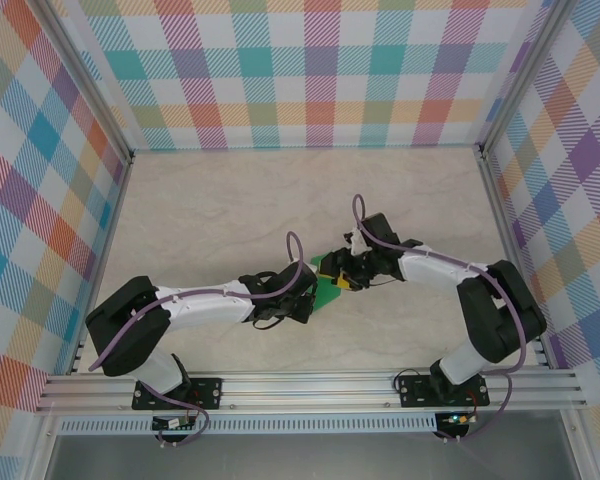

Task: Fold a paper plane with a square sheet of paper (pick it up from the middle)
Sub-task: Fourth fold the wing at the center of the table.

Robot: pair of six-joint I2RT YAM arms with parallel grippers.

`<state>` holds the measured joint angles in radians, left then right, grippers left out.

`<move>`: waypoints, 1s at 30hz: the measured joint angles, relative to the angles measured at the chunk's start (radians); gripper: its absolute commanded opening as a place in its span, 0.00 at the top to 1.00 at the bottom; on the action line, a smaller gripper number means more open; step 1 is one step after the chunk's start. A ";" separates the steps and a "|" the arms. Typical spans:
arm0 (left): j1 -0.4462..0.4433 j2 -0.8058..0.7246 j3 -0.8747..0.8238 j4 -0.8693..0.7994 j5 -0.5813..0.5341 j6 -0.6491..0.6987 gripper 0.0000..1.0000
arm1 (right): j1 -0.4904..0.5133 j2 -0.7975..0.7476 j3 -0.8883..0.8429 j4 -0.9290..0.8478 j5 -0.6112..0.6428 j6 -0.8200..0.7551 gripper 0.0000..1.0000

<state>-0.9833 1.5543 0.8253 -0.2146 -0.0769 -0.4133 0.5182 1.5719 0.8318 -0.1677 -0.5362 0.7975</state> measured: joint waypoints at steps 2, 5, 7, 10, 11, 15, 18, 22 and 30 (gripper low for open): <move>0.000 0.000 0.000 -0.007 -0.011 0.010 0.85 | 0.001 0.018 0.016 0.004 0.000 0.008 0.46; -0.003 0.000 0.000 -0.022 -0.029 0.016 0.83 | 0.001 0.022 0.027 0.006 0.003 0.011 0.46; -0.005 0.000 0.000 -0.024 -0.040 0.018 0.83 | 0.001 0.022 0.029 0.006 0.004 0.012 0.45; -0.012 0.000 0.000 -0.027 -0.058 0.018 0.83 | 0.001 0.022 0.029 0.006 0.004 0.015 0.42; -0.014 0.000 0.002 -0.031 -0.062 0.018 0.83 | 0.001 0.022 0.029 0.006 0.005 0.018 0.41; -0.018 0.000 0.003 -0.054 -0.071 0.019 0.84 | 0.001 0.021 0.029 0.006 0.005 0.030 0.39; -0.018 0.000 0.004 -0.058 -0.074 0.021 0.83 | 0.001 0.005 0.029 0.001 0.019 0.037 0.37; -0.023 0.000 0.004 -0.064 -0.073 0.031 0.74 | 0.001 -0.016 0.033 -0.019 0.039 0.045 0.36; -0.024 0.000 0.004 -0.048 -0.065 0.041 0.67 | 0.001 -0.012 0.057 -0.036 0.048 0.056 0.35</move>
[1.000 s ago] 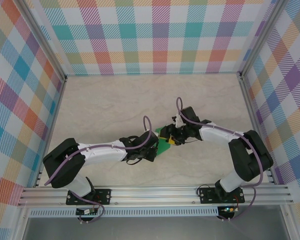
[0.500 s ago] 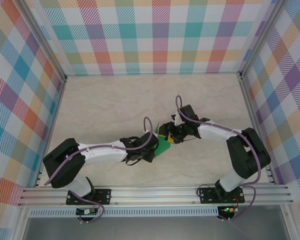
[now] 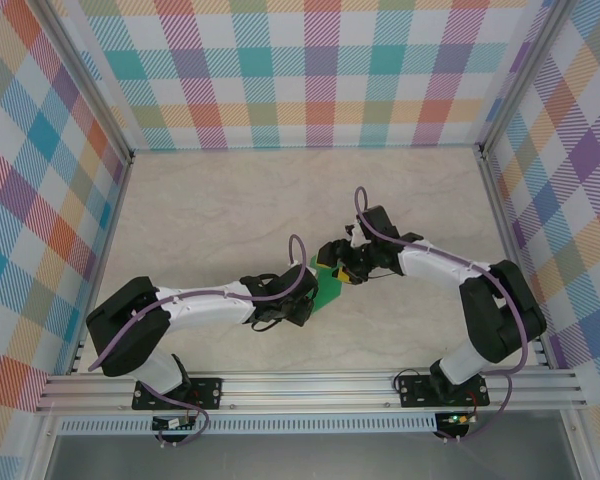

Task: Fold a paper plane with a square sheet of paper (pick it up from the middle)
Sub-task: Fourth fold the wing at the center of the table.

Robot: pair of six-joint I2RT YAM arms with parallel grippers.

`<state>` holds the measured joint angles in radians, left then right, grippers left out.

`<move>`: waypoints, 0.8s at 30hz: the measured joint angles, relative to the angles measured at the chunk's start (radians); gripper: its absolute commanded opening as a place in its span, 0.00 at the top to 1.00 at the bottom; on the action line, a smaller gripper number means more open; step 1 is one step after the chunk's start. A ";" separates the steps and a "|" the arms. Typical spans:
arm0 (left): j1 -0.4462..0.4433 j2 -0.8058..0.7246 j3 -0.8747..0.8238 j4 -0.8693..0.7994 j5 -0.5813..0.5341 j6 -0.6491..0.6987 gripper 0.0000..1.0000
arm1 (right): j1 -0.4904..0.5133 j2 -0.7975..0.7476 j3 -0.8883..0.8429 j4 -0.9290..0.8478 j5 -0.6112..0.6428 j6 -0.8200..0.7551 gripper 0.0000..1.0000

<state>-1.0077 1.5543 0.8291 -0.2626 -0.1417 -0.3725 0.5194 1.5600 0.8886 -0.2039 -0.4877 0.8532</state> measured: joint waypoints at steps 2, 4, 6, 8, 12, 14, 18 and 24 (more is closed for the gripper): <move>0.000 0.000 0.000 0.006 0.002 0.000 0.67 | 0.000 0.003 0.005 -0.005 0.000 0.000 0.36; 0.000 0.000 0.000 0.007 0.002 0.000 0.67 | 0.000 0.014 0.014 -0.015 -0.002 -0.003 0.47; 0.000 0.000 0.000 0.007 0.004 0.002 0.67 | 0.000 0.040 0.031 -0.023 -0.009 -0.003 0.53; 0.000 0.000 0.000 0.007 0.009 0.004 0.66 | 0.003 0.064 0.042 -0.025 -0.014 -0.005 0.59; 0.000 0.003 0.006 0.007 0.010 0.005 0.62 | 0.005 0.111 0.057 -0.033 -0.024 -0.005 0.68; 0.000 0.006 0.006 0.007 0.010 0.007 0.60 | 0.005 0.122 0.060 -0.041 -0.027 -0.007 0.75; -0.002 0.013 0.007 0.007 0.010 0.008 0.57 | 0.005 0.132 0.068 -0.051 -0.031 -0.008 0.78; -0.018 0.034 0.011 0.006 0.014 0.015 0.53 | 0.005 0.134 0.072 -0.052 -0.034 -0.008 0.82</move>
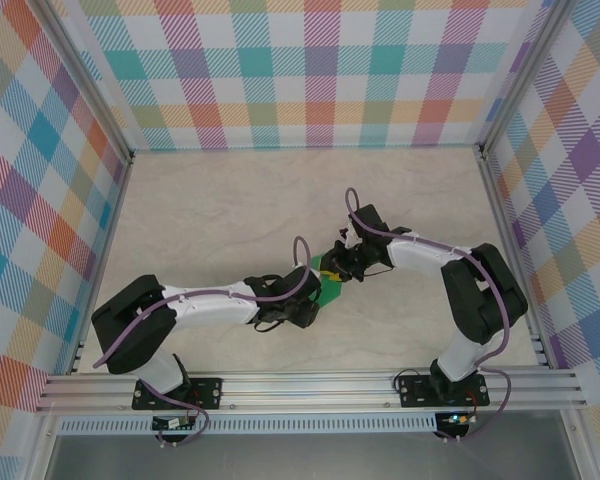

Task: Fold a paper plane with a square sheet of paper (pick it up from the middle)
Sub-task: Fourth fold the wing at the center of the table.

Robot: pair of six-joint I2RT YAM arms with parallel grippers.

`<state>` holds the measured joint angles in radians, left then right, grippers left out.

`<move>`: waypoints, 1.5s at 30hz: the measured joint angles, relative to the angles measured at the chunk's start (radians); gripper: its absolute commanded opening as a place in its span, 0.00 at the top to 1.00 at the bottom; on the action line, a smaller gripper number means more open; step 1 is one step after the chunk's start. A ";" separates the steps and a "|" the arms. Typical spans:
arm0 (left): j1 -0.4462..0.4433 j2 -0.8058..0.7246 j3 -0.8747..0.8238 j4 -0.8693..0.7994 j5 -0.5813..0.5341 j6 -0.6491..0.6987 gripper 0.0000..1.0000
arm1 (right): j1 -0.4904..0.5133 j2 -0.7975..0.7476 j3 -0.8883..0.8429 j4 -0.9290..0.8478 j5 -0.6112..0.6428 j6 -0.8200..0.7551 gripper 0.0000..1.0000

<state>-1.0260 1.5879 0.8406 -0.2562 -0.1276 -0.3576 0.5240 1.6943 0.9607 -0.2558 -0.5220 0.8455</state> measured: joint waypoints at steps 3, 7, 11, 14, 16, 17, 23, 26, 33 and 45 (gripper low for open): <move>-0.013 0.010 0.009 0.000 -0.001 0.004 0.52 | 0.000 0.003 0.004 0.000 -0.003 0.000 0.82; -0.019 0.015 0.023 -0.003 -0.020 0.004 0.51 | 0.001 0.009 0.009 0.000 -0.006 0.000 0.82; -0.020 0.036 0.040 -0.007 -0.047 0.004 0.52 | 0.001 0.011 0.010 0.000 -0.007 0.000 0.82; -0.024 0.052 0.043 -0.010 -0.065 0.004 0.55 | 0.001 0.011 0.010 0.000 -0.007 0.000 0.82; -0.032 0.060 0.044 -0.017 -0.076 0.003 0.57 | 0.001 0.011 0.010 0.000 -0.007 0.000 0.82; -0.038 0.063 0.044 -0.023 -0.084 0.003 0.58 | 0.001 0.011 0.010 0.000 -0.007 0.000 0.82; -0.052 0.068 0.045 -0.031 -0.126 -0.010 0.68 | 0.001 0.011 0.010 -0.001 -0.007 0.000 0.82; -0.056 0.068 0.045 -0.031 -0.141 -0.015 0.75 | 0.001 0.011 0.010 -0.001 -0.007 0.000 0.82; -0.061 0.068 0.045 -0.031 -0.159 -0.018 0.83 | 0.001 0.011 0.010 -0.012 -0.007 0.000 0.82; -0.061 0.068 0.043 -0.026 -0.153 -0.019 0.94 | 0.000 0.008 0.019 -0.059 0.013 -0.026 0.74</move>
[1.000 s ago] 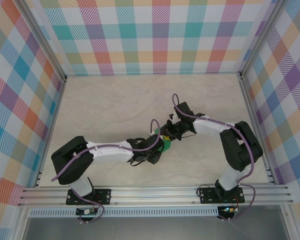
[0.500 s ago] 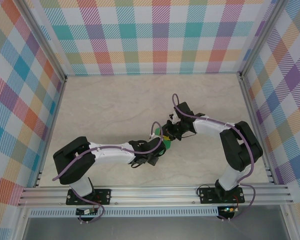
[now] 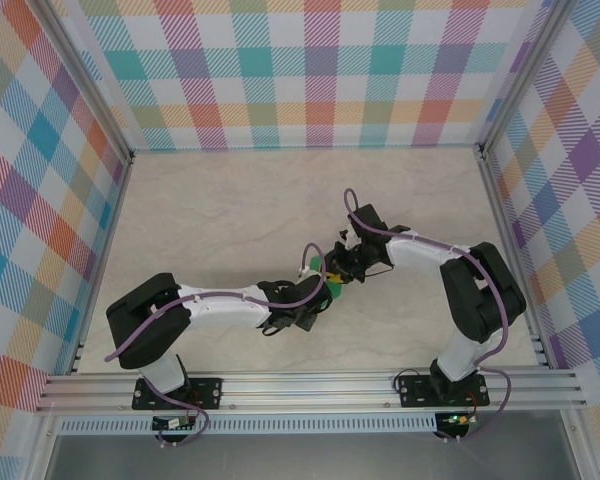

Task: Fold a paper plane with a square sheet of paper (pick it up from the middle)
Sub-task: Fourth fold the wing at the center of the table.

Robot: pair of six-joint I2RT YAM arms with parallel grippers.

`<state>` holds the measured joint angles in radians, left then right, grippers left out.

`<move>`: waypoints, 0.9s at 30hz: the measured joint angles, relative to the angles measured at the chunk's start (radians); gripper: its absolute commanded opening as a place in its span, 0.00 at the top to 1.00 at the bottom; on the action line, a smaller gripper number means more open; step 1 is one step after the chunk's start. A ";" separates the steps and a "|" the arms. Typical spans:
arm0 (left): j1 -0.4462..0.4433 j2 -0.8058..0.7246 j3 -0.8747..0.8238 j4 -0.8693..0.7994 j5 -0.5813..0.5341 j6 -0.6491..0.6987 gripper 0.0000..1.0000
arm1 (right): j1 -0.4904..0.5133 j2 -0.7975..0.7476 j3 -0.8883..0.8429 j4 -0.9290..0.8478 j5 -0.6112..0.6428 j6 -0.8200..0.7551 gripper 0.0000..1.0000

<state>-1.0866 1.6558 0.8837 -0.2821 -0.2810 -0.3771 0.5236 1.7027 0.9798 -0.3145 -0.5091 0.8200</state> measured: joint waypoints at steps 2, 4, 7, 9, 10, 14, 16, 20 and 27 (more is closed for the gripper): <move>0.002 0.000 -0.006 0.015 0.015 0.000 0.94 | -0.004 -0.011 0.004 -0.018 0.007 -0.010 0.70; 0.003 0.000 -0.011 0.027 0.030 -0.001 0.93 | -0.011 -0.034 0.004 -0.034 0.018 -0.020 0.68; 0.010 0.000 -0.013 0.039 0.060 -0.005 0.90 | -0.026 -0.090 0.004 -0.058 0.033 -0.029 0.63; 0.013 0.000 -0.013 0.048 0.074 -0.012 0.88 | -0.037 -0.126 0.003 -0.064 0.039 -0.035 0.63; 0.014 0.000 -0.013 0.050 0.080 -0.013 0.87 | -0.040 -0.140 0.003 -0.067 0.039 -0.038 0.63; 0.016 -0.002 -0.013 0.049 0.089 -0.021 0.85 | -0.048 -0.155 0.001 -0.070 0.039 -0.045 0.63; 0.016 -0.002 -0.012 0.049 0.089 -0.025 0.83 | -0.048 -0.155 -0.004 -0.074 0.039 -0.047 0.63; 0.016 -0.002 -0.011 0.049 0.090 -0.038 0.78 | -0.048 -0.154 -0.011 -0.077 0.039 -0.050 0.63; 0.016 -0.021 -0.011 0.048 0.089 -0.069 0.77 | -0.048 -0.154 -0.021 -0.083 0.039 -0.050 0.63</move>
<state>-1.0706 1.6344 0.8730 -0.2337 -0.1917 -0.4461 0.4755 1.5482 0.9588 -0.3977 -0.4698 0.7696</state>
